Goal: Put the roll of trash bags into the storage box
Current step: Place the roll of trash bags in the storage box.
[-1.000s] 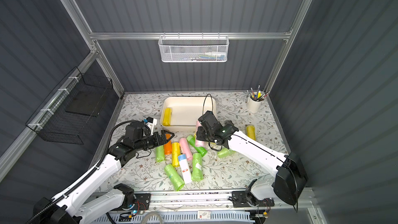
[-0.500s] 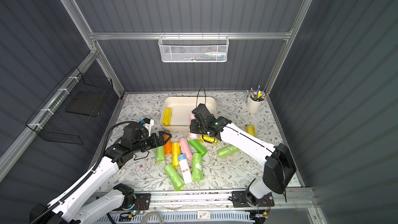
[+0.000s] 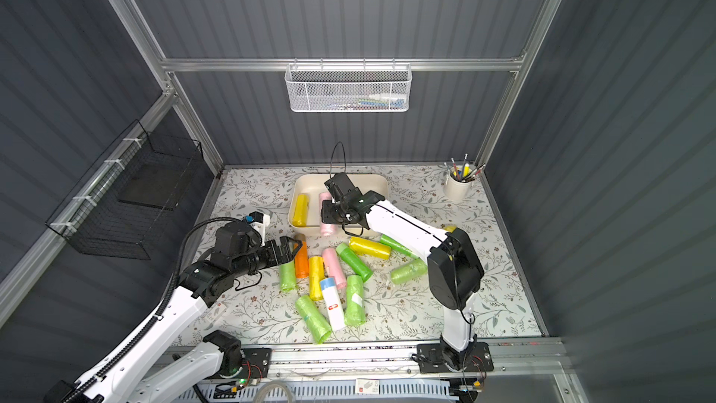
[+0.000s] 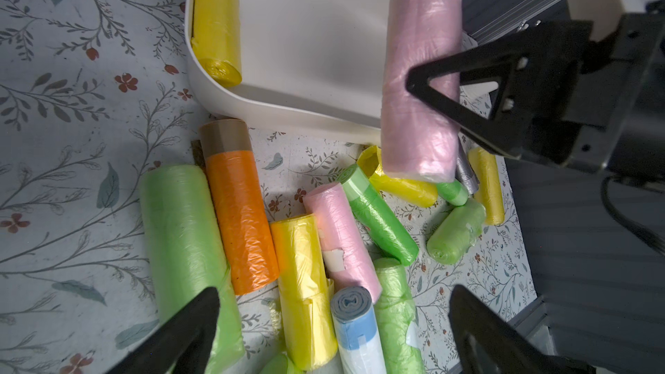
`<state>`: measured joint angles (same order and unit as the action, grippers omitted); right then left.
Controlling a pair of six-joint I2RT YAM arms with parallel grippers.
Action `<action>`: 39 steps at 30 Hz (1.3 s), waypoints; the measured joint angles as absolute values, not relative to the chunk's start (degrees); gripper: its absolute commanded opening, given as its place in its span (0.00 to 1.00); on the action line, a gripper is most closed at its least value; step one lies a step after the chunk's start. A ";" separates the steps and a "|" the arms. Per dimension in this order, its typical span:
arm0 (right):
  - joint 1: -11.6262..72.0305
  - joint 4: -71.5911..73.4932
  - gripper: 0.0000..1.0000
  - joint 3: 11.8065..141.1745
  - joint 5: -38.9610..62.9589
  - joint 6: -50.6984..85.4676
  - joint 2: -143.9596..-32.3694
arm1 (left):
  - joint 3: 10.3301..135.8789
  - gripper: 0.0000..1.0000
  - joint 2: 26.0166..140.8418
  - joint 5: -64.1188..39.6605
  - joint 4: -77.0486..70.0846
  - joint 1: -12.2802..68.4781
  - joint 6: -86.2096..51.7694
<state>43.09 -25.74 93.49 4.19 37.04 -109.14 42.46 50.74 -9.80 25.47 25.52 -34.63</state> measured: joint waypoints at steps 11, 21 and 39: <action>41.06 -22.35 0.30 104.05 8.64 38.26 -121.47 | 43.20 1.00 50.72 -8.86 27.40 25.50 -34.04; 39.38 -17.98 0.30 106.87 11.62 40.97 -127.11 | 43.44 1.00 51.53 -8.29 28.34 25.50 -33.63; 37.95 -13.41 0.29 114.34 16.16 43.75 -137.45 | 43.46 1.00 54.19 -8.32 28.21 25.52 -33.58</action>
<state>37.95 -13.41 114.34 16.16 43.75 -137.45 43.46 54.19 -8.32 28.21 25.52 -33.58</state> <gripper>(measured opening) 0.328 0.999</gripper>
